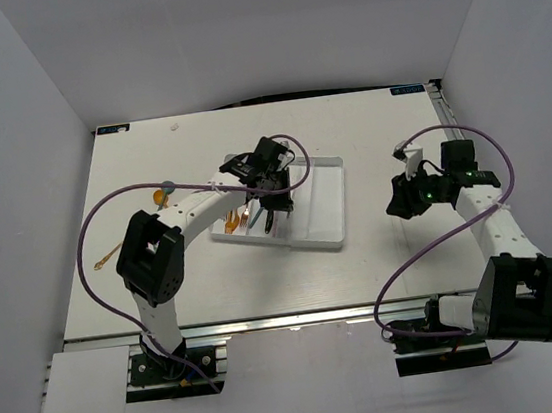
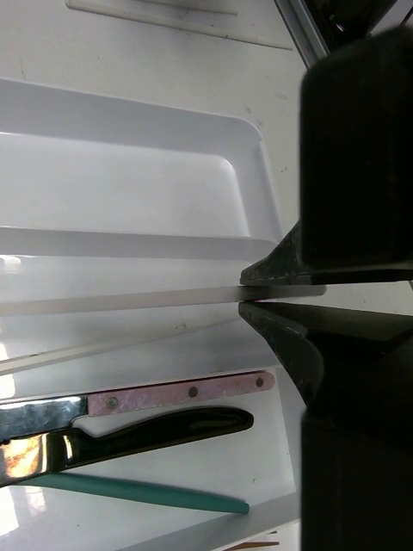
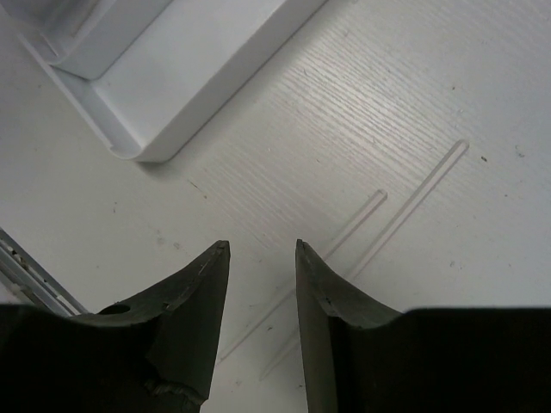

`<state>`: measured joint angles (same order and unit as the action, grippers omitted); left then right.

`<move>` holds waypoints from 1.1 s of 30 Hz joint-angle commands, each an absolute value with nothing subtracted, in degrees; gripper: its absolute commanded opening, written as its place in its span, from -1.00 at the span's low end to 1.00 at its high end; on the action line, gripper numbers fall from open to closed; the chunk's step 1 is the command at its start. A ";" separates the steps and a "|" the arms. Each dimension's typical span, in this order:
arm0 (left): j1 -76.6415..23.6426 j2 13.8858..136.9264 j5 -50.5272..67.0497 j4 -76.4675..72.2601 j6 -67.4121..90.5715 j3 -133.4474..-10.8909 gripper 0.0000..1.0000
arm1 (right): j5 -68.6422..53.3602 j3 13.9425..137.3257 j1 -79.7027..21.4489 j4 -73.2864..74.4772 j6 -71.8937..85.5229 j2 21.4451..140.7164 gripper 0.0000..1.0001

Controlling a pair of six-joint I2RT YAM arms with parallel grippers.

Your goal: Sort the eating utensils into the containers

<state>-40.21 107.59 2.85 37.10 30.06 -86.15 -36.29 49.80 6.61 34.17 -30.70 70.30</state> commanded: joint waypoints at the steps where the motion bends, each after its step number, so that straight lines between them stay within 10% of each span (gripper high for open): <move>1: -39.81 106.35 4.48 35.77 31.46 -84.38 -0.49 | -32.79 49.04 6.15 32.87 -32.34 70.84 -0.13; 33: -39.81 91.50 1.41 27.16 31.90 -71.28 0.44 | -5.98 41.92 2.81 16.08 -18.28 78.75 -0.27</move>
